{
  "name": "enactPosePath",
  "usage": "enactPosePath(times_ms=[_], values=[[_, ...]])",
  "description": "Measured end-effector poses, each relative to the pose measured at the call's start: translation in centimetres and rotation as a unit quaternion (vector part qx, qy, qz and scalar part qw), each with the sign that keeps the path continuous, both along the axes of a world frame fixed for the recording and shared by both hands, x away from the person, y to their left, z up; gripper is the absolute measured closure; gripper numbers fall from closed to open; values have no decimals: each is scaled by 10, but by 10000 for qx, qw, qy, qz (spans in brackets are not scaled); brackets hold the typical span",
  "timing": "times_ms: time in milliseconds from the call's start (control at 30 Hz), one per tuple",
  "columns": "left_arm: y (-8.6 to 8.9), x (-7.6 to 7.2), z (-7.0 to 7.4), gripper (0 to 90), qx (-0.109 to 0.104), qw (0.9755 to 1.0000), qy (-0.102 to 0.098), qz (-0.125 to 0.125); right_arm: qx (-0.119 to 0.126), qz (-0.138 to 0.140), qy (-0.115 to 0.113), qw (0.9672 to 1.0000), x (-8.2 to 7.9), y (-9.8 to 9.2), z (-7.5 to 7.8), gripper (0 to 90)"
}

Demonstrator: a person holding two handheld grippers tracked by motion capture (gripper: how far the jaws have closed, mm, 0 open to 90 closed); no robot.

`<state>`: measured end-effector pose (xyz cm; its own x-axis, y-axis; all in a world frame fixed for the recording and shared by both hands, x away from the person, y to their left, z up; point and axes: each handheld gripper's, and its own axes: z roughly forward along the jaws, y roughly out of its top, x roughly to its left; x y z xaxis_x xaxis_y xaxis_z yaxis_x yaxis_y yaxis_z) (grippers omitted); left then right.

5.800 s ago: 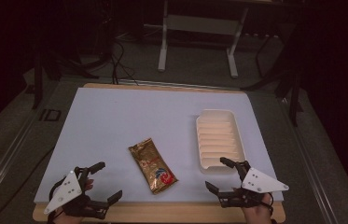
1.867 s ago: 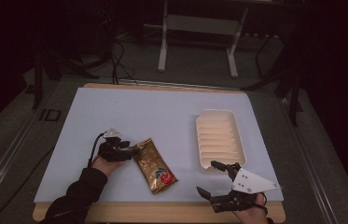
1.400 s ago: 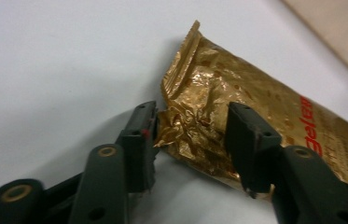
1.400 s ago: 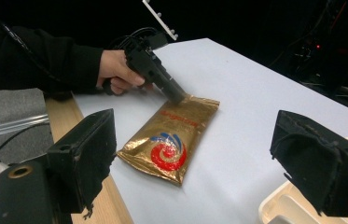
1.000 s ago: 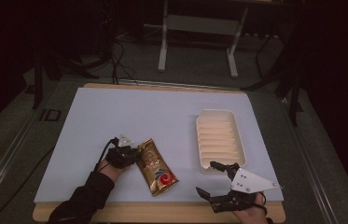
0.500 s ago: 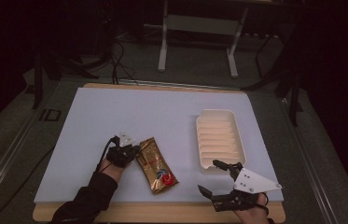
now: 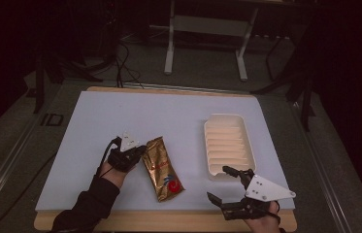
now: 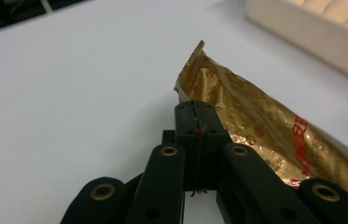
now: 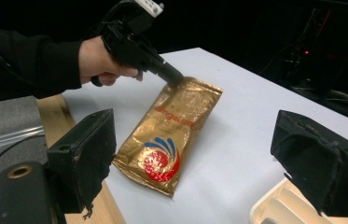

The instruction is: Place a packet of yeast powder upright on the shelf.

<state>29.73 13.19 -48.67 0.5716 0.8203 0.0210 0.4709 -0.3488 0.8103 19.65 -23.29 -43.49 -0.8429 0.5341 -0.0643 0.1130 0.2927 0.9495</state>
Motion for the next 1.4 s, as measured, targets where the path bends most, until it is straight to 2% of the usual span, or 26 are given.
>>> enactPosePath(times_ms=[100,200,300,333,433,500,533,633,667,767,833,933,967,1033,1100,1133,1233,1400], values=[[-3,-5,9,900,-4,9998,-177,-121,29,18,39,10000,1,0,0,122],[-7,-11,18,900,-21,9993,-289,-222,90,-12,184,9998,3,-1,-2,119],[-13,-18,26,900,-63,9987,-441,-253,94,7,144,9999,3,-1,-2,121],[-15,-20,28,900,-61,9984,-489,-288,43,61,150,9999,3,-1,-2,116],[-20,-25,35,900,-86,9975,-574,-394,-243,-83,-16,9997,5,0,-4,117],[-22,-27,38,900,-99,9971,-612,-446,-219,-98,-6,9997,6,-1,-6,117],[-24,-30,40,900,-51,9963,-690,-504,-207,-87,-4,9997,7,-1,-6,117],[-27,-36,43,900,-87,9939,-910,-615,-170,-45,-155,9997,7,-3,-4,120],[-27,-38,44,900,-164,9928,-1000,-640,-186,-23,-183,9997,6,-3,-3,123],[-29,-43,45,900,-214,9895,-1239,-714,-248,-79,-212,9994,5,-2,-3,127],[-31,-44,47,900,-194,9876,-1312,-842,-223,-178,-212,9994,4,-4,-2,133],[-33,-46,49,900,-253,9871,-1295,-909,-89,-267,-166,9995,3,-8,2,133],[-33,-47,50,900,-286,9859,-1351,-945,-45,-298,-184,9994,3,-9,4,133],[-35,-49,53,900,-301,9852,-1329,-1044,-52,-338,-195,9992,3,-11,6,132],[-38,-52,55,900,-328,9834,-1372,-1140,-101,-331,-195,9992,4,-12,7,125],[-38,-52,55,900,-328,9834,-1372,-1140,-101,-331,-195,9992,4,-12,7,125],[-44,-57,58,900,-325,9816,-1400,-1257,-71,-457,-258,9986,5,-15,9,126],[-49,-64,67,900,-418,9777,-1435,-1475,87,-407,-113,9991,6,-19,14,130]])
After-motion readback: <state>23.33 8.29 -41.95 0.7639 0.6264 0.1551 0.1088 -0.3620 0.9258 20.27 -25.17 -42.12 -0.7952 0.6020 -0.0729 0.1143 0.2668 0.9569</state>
